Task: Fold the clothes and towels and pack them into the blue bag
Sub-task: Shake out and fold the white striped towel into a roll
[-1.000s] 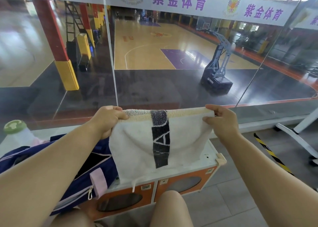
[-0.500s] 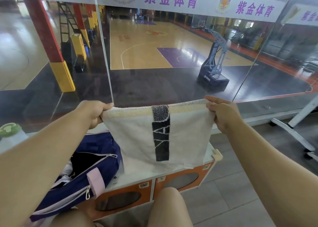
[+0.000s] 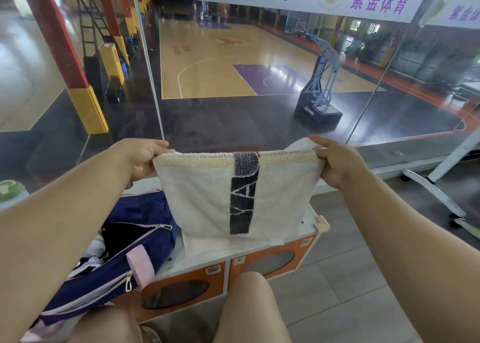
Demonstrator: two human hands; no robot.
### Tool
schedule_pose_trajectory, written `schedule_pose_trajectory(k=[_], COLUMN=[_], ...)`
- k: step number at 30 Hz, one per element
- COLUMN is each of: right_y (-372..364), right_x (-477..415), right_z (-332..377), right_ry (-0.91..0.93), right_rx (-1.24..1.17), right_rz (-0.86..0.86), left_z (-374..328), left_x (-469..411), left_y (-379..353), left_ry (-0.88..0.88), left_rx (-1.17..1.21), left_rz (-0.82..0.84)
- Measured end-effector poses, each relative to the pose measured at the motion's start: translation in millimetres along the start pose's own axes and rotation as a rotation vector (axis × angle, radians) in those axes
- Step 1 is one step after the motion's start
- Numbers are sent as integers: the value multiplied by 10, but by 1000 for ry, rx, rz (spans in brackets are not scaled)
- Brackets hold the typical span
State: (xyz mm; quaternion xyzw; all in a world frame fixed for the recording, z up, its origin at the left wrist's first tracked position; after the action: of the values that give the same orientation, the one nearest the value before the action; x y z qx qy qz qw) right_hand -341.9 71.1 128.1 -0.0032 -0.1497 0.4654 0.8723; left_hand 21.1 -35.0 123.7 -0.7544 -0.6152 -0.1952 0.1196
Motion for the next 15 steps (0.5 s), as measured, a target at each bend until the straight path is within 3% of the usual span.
schedule_pose_trajectory(k=[9,15], right_y=[112,77], right_x=[83,18], right_z=[108,80], right_ry=[10,-84], right_rx=[76,-11], right_rz=[-116,-34], left_z=[-232,-308], left_x=[31,33], left_y=[35,44], left_ry=[-205,-294], left_rx=[55,90], left_rz=[-115,-190])
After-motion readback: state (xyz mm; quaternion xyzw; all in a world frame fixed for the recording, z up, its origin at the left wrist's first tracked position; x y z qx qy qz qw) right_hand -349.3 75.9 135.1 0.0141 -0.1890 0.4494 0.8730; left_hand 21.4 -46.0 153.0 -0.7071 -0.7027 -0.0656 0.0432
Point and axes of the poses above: each hand's wrist, its own x-axis away from the middle knuckle, its own y-axis out of the back of the hand, z = x × y, the point moved 7 cm from there along -x, towards the middle knuckle, and after that the axes turned 1 degree about -y, right-handed, at the moved point
